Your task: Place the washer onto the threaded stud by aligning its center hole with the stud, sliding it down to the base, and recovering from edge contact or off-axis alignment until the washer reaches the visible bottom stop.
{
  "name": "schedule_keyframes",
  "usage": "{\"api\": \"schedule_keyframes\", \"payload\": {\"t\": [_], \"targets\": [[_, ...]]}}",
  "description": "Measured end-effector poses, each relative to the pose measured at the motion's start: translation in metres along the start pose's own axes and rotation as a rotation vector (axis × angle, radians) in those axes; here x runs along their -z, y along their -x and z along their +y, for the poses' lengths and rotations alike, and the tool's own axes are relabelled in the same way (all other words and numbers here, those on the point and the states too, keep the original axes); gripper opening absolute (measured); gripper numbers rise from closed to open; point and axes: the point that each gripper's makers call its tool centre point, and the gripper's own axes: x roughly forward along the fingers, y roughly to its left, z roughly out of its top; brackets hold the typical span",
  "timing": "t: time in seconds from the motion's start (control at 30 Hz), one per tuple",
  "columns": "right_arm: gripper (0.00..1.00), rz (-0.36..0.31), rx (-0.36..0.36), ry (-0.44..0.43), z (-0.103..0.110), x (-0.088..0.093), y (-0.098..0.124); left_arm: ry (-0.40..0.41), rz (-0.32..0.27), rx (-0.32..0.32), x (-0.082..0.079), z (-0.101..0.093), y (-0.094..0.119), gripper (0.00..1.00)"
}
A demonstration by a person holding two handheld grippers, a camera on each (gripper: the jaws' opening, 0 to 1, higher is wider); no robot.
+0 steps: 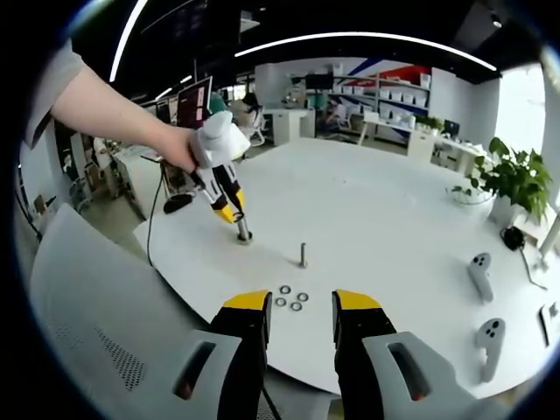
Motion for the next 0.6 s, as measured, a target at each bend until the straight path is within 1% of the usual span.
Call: {"api": "schedule_keyframes", "payload": {"t": [0.1, 0.2, 0.43, 0.6], "targets": [[0.3, 0.001, -0.001, 0.001, 0.0, 0.0, 0.0, -0.01, 0.006, -0.006, 0.0, 0.003, -0.001, 0.19], [0.3, 0.002, -0.002, 0.0, 0.0, 0.0, 0.0, -0.002, 0.008, 0.002, 0.0, 0.005, -0.004, 0.19], [0.29, 0.004, -0.002, 0.002, 0.0, 0.001, -0.001, -0.022, 0.023, 0.008, 0.001, 0.006, -0.017, 0.19], [0.29, 0.014, -0.003, 0.001, 0.0, 0.002, -0.002, -0.034, 0.036, 0.009, 0.003, 0.006, -0.022, 0.19]]}}
